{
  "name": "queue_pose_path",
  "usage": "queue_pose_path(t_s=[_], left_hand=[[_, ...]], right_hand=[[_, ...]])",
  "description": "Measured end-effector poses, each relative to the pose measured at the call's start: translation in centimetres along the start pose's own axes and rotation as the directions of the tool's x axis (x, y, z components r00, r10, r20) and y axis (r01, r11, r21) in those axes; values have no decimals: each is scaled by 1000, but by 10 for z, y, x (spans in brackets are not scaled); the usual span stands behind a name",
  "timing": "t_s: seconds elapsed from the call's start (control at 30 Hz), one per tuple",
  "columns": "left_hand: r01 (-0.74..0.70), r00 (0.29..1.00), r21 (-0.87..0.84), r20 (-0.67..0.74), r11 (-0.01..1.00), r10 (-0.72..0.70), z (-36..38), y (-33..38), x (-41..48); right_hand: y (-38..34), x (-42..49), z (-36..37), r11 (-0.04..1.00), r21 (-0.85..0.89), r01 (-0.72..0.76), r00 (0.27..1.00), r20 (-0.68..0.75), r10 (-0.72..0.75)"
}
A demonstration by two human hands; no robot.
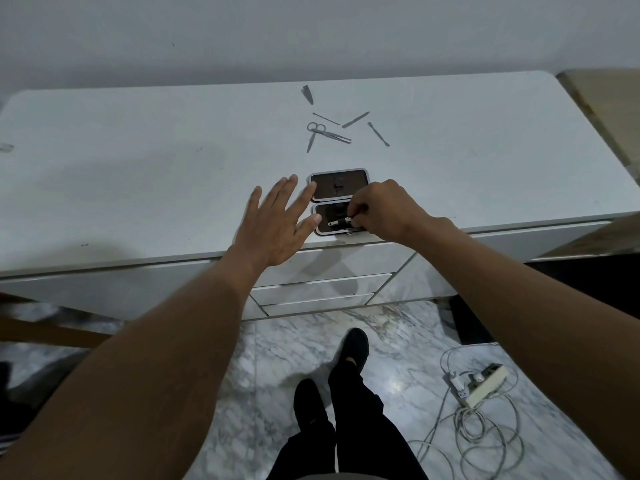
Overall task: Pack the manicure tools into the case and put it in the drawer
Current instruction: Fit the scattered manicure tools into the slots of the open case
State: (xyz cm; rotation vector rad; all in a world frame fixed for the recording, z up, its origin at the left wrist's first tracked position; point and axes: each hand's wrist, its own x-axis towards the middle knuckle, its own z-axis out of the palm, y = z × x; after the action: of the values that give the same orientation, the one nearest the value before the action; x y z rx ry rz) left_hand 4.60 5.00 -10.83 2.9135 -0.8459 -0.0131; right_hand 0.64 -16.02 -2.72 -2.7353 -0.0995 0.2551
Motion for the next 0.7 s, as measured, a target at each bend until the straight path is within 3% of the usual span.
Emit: queue_pose_path(t_s=[0.4, 0.7], left_hand=[[-3, 1000, -11, -1, 1000, 3, 0, 0, 0], [7, 1000, -31, 10, 1000, -6, -8, 2, 1]], right_hand=[[0, 0, -5, 1000, 9, -5, 1000, 28, 5], [11, 17, -30, 997, 19, -71, 997, -41, 72]])
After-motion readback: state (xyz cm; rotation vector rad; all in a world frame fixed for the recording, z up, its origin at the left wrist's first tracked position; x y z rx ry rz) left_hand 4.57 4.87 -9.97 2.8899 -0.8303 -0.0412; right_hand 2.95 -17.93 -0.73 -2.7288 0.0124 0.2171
